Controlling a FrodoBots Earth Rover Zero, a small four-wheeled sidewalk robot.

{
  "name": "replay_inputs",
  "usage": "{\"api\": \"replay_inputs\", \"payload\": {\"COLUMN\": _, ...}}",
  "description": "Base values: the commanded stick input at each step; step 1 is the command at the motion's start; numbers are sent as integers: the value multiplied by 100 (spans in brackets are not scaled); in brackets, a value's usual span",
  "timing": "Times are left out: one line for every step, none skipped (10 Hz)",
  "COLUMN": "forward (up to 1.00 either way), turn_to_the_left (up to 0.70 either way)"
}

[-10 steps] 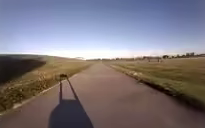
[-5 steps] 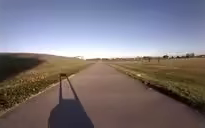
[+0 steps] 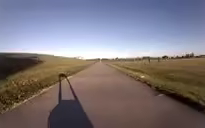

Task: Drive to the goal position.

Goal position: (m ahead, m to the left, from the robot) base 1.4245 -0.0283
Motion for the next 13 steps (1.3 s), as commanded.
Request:
{"api": "replay_inputs", "payload": {"forward": 85, "turn_to_the_left": 0}}
{"api": "replay_inputs", "payload": {"forward": 85, "turn_to_the_left": 0}}
{"api": "replay_inputs", "payload": {"forward": 85, "turn_to_the_left": 0}}
{"api": "replay_inputs", "payload": {"forward": 85, "turn_to_the_left": 0}}
{"api": "replay_inputs", "payload": {"forward": 85, "turn_to_the_left": 0}}
{"api": "replay_inputs", "payload": {"forward": 85, "turn_to_the_left": 0}}
{"api": "replay_inputs", "payload": {"forward": 85, "turn_to_the_left": 0}}
{"api": "replay_inputs", "payload": {"forward": 85, "turn_to_the_left": 0}}
{"api": "replay_inputs", "payload": {"forward": 85, "turn_to_the_left": 0}}
{"api": "replay_inputs", "payload": {"forward": 85, "turn_to_the_left": 0}}
{"api": "replay_inputs", "payload": {"forward": 85, "turn_to_the_left": -4}}
{"api": "replay_inputs", "payload": {"forward": 85, "turn_to_the_left": -4}}
{"api": "replay_inputs", "payload": {"forward": 85, "turn_to_the_left": -4}}
